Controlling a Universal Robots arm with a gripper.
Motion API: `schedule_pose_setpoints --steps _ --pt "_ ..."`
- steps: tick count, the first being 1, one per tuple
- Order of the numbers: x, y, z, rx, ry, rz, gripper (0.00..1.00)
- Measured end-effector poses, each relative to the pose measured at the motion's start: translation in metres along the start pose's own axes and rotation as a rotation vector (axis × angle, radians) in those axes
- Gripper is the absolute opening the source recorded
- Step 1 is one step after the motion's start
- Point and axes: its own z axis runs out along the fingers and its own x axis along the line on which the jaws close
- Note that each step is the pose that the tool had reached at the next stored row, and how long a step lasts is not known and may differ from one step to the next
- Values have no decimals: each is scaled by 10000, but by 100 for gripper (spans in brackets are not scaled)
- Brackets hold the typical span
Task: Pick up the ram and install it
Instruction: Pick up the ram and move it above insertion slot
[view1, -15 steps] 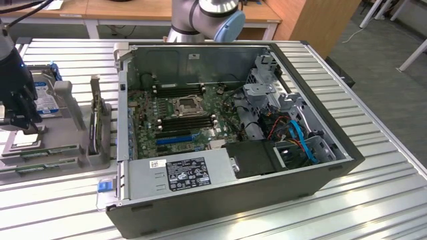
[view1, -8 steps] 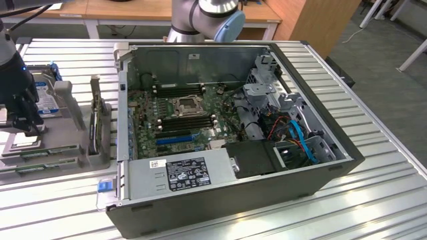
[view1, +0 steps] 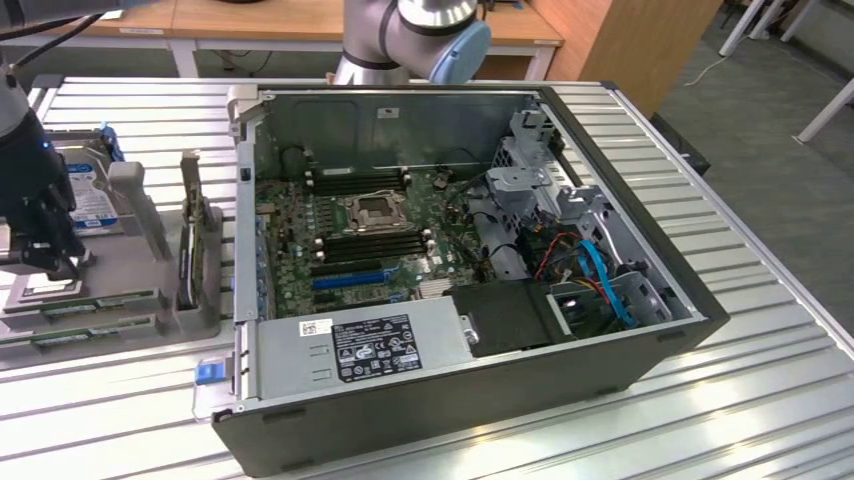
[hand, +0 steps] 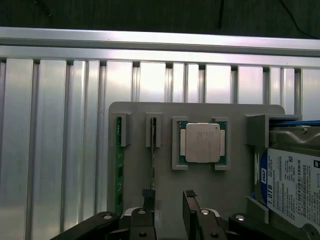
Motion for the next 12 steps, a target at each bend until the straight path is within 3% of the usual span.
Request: schedule_pose_setpoints --steps 12 --pt "163 1 -2 1 -1 1 36"
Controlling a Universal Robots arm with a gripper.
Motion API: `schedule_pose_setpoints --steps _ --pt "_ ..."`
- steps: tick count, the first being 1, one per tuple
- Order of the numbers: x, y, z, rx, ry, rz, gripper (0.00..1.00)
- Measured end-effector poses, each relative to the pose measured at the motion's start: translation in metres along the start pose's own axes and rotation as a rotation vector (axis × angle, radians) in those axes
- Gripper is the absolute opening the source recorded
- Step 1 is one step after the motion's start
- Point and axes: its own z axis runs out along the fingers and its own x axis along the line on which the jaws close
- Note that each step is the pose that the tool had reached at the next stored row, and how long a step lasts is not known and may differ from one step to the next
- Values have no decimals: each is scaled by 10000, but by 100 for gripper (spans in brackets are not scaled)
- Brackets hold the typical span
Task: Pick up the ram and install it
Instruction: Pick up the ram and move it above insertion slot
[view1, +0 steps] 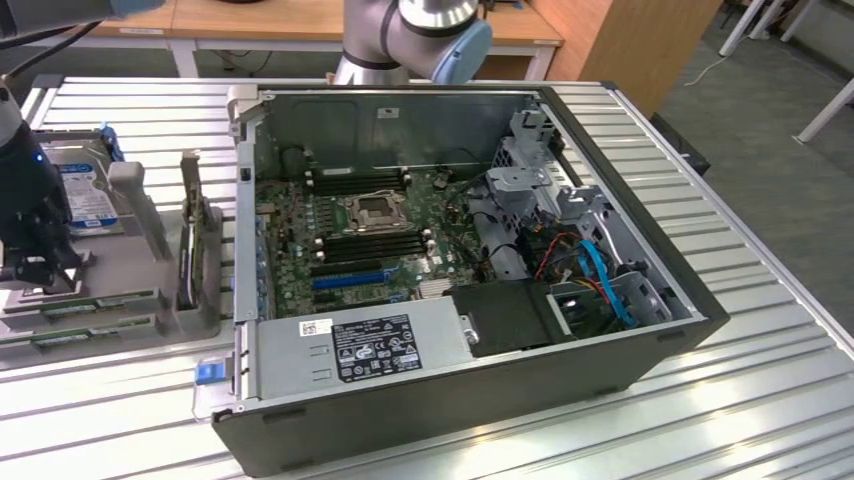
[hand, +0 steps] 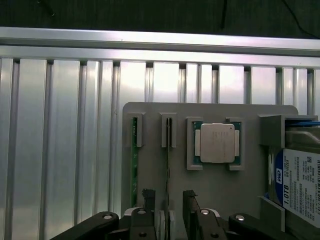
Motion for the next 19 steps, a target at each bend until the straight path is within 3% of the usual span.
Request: schedule_pose_setpoints --steps 19 --pt "294 1 -6 0 0 -1 36"
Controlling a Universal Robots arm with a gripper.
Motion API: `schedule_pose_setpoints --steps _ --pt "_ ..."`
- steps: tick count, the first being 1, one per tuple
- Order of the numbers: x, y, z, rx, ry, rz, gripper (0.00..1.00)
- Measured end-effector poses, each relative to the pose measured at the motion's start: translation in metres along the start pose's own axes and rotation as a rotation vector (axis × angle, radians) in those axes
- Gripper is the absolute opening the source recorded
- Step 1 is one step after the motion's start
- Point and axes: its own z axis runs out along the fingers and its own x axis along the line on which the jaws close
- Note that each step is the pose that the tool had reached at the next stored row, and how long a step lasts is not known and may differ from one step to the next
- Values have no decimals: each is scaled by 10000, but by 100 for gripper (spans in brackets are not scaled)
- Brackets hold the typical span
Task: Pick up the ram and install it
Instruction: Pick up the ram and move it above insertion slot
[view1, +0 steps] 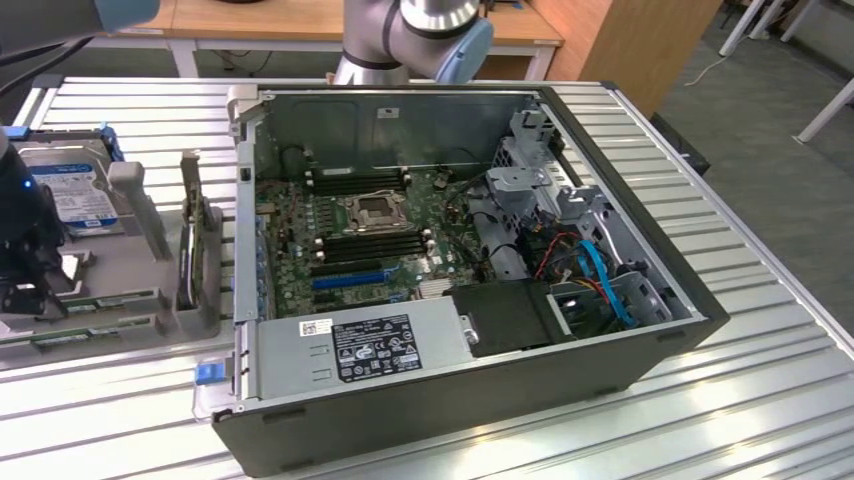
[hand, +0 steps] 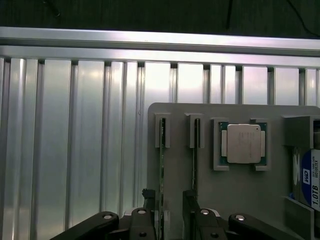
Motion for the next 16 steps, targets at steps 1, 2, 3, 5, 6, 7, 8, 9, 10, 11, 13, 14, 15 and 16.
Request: schedule_pose_setpoints --steps 1,2,3,5,6,7,8,9,10,11,13,14,15,16 --pt "7 0 0 0 0 0 36" --pt "8 0 0 0 0 0 36" --pt "8 0 0 0 0 1 36" --pt "9 0 0 0 0 1 36" --pt "9 0 0 0 0 1 36" --pt "9 0 0 0 0 0 36" --pt "10 0 1 0 0 0 36" --pt "10 1 3 -1 0 0 36" --pt "10 0 8 1 0 0 36" --pt "9 0 14 1 -1 0 36" --pt "10 -1 29 0 0 0 36" --pt "10 -1 38 0 0 1 36" --pt "10 -2 48 -1 1 0 36" --pt "11 -2 58 0 0 0 36"
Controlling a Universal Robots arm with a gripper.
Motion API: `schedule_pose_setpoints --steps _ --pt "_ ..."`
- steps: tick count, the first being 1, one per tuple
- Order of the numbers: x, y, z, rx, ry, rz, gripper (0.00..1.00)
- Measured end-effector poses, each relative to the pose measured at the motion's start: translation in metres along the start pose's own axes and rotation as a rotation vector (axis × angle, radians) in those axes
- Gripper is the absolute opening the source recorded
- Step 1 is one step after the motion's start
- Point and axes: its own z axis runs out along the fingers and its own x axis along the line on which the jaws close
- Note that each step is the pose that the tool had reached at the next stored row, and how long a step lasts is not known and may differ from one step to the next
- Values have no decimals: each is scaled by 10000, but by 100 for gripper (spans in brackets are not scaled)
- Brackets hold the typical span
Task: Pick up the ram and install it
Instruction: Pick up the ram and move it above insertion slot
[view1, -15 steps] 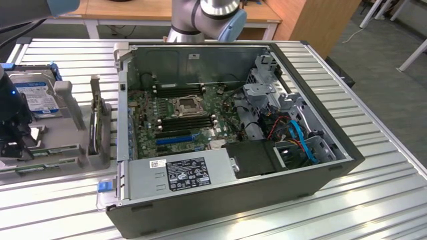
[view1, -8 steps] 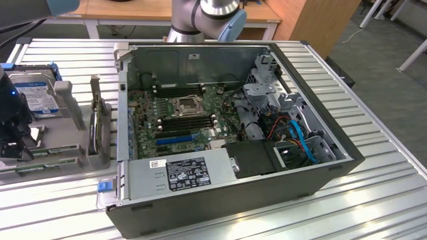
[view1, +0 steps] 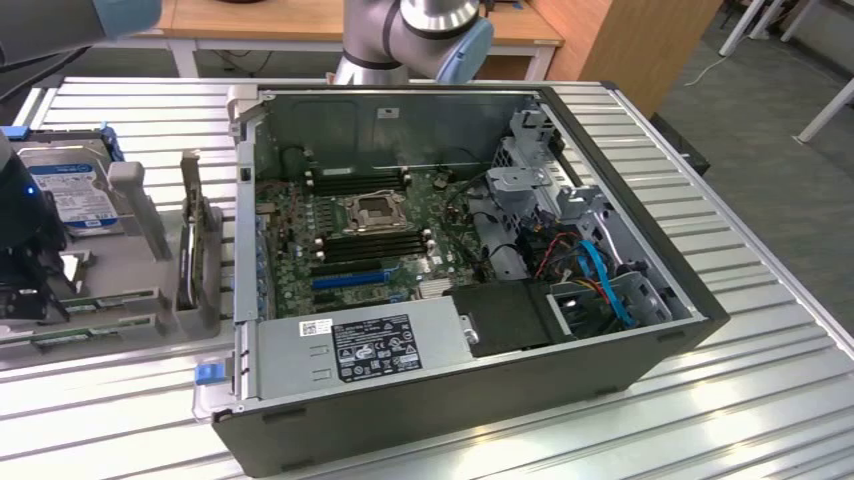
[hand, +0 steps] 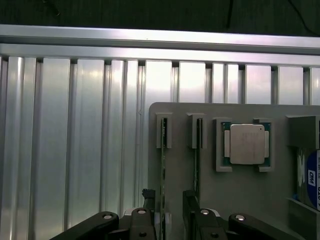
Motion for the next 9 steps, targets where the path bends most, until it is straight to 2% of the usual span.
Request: schedule_pose_setpoints --steps 9 --pt "4 -3 86 0 0 0 36"
